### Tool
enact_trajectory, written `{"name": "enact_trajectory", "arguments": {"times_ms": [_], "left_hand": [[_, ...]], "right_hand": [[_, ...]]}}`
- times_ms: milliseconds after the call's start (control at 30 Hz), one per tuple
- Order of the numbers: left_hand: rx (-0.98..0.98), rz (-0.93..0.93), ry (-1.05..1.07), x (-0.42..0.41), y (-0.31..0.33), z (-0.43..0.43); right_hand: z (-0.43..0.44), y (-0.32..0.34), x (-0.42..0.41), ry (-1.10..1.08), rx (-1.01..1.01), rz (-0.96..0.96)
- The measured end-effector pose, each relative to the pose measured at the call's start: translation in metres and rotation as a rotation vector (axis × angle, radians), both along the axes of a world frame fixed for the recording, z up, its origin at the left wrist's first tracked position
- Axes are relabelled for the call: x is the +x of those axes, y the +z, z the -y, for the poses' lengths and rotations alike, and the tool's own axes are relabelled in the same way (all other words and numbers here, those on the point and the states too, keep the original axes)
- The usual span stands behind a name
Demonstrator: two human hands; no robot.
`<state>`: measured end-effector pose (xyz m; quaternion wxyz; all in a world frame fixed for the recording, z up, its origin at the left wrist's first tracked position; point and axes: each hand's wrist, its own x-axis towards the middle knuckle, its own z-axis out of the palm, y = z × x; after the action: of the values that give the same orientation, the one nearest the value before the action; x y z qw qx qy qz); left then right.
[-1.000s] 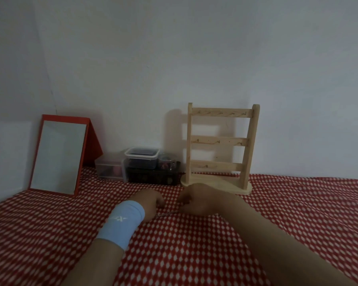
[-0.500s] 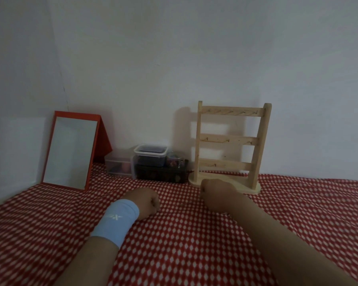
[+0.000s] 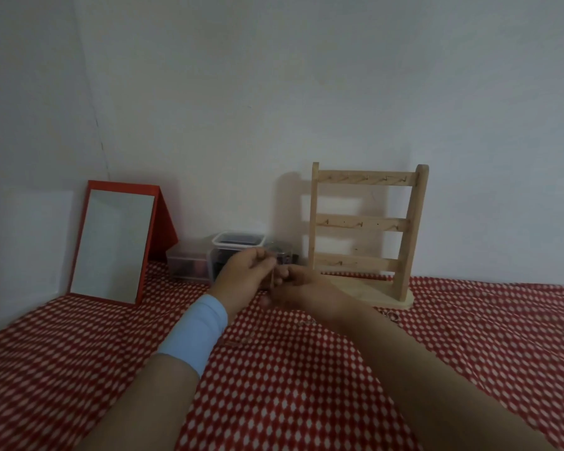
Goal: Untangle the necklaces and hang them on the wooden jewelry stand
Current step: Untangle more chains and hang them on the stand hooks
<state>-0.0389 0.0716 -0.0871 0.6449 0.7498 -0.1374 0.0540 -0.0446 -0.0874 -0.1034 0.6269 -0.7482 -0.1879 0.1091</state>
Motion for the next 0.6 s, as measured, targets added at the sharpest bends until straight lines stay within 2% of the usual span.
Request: {"name": "enact_trajectory", "arguments": {"times_ms": [67,133,233,500,600], "left_hand": [[-0.277,-0.088,-0.039,0.000,0.011,0.001],[-0.390,-0.121,-0.026,0.001,0.020,0.003],[-0.328,-0.099,0.056,0.003,0.027,0.010],[-0.328,-0.102,0.046,0.013,0.038,0.043],[-0.333,-0.069,0.004,0.018,0.047,0.052]], "right_hand": [[0.007,0.003,0.001,0.049,0.138,-0.093],[0.017,0.006,0.002,0.041,0.120,-0.114],[0.028,0.015,0.000,-0.031,-0.020,-0.061],[0.052,0.042,-0.002,-0.260,-0.100,0.120],[0.056,0.053,-0.003,-0.263,-0.014,0.078]]}}
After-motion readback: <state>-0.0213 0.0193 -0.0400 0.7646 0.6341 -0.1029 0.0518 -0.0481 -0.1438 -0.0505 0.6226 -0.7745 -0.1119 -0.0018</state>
